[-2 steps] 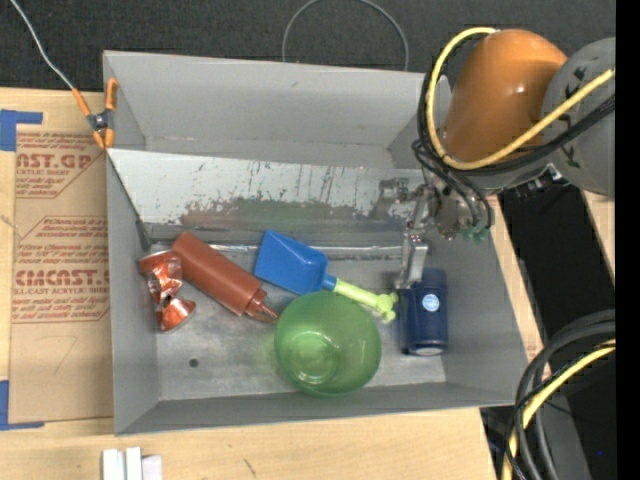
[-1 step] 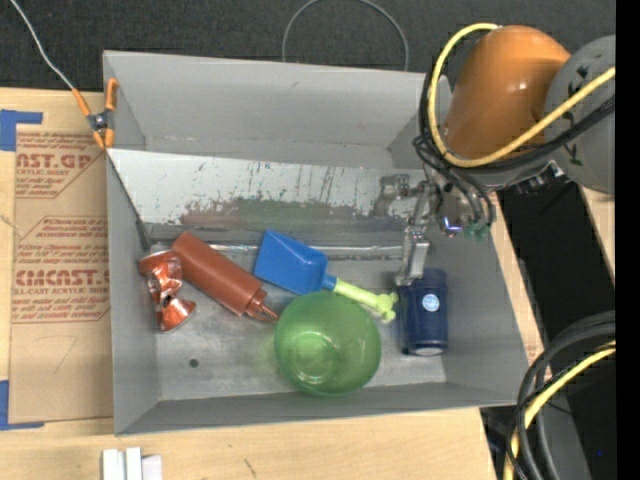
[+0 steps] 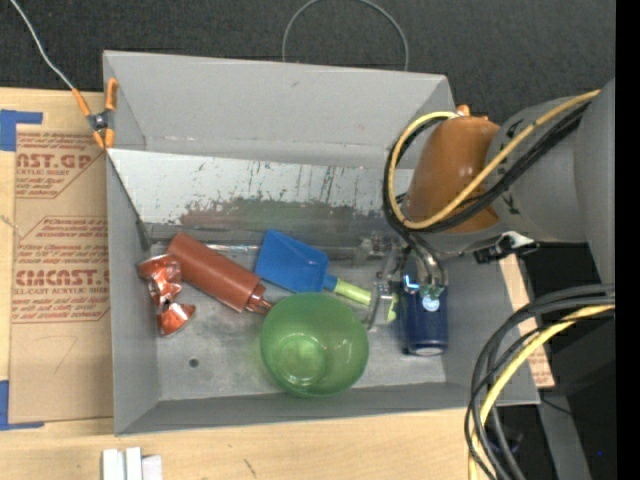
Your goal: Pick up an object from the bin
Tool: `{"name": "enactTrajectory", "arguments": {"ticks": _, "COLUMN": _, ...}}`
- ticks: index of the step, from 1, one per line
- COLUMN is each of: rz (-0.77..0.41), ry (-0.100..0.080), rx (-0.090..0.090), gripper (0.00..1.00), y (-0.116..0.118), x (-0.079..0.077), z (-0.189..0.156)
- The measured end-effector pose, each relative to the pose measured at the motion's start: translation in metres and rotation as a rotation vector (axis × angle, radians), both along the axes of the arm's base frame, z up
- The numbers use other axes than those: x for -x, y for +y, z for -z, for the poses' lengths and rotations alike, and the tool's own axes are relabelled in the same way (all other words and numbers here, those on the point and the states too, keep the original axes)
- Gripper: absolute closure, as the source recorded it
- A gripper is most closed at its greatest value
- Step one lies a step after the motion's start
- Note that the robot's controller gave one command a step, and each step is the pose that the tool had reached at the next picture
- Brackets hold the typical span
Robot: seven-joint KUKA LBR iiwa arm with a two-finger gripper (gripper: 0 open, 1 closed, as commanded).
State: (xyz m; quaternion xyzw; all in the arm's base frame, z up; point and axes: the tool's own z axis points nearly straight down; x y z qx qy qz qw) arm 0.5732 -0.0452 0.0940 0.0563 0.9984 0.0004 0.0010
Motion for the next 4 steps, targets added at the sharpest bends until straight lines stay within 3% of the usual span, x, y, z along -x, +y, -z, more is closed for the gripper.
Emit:
{"name": "enactTrajectory", "arguments": {"ticks": 1, "rz": 0.075, "ry": -0.003, "rx": 0.000, "gripper": 0.00, "y": 0.003, "x": 0.010, "z": -0.067}}
{"name": "enactTrajectory", "arguments": {"ticks": 2, "rz": 0.194, "ry": 0.000, "rx": 0.000, "gripper": 0.00, "y": 0.006, "x": 0.008, "z": -0.012}}
{"name": "enactTrajectory", "arguments": {"ticks": 3, "rz": 0.467, "ry": -0.001, "rx": -0.001, "gripper": 0.00, "y": 0.004, "x": 0.005, "z": 0.025}}
{"name": "enactTrajectory", "arguments": {"ticks": 4, "rz": 0.342, "ry": 0.000, "rx": 0.000, "gripper": 1.00, "y": 0.013, "x": 0.012, "z": 0.024}}
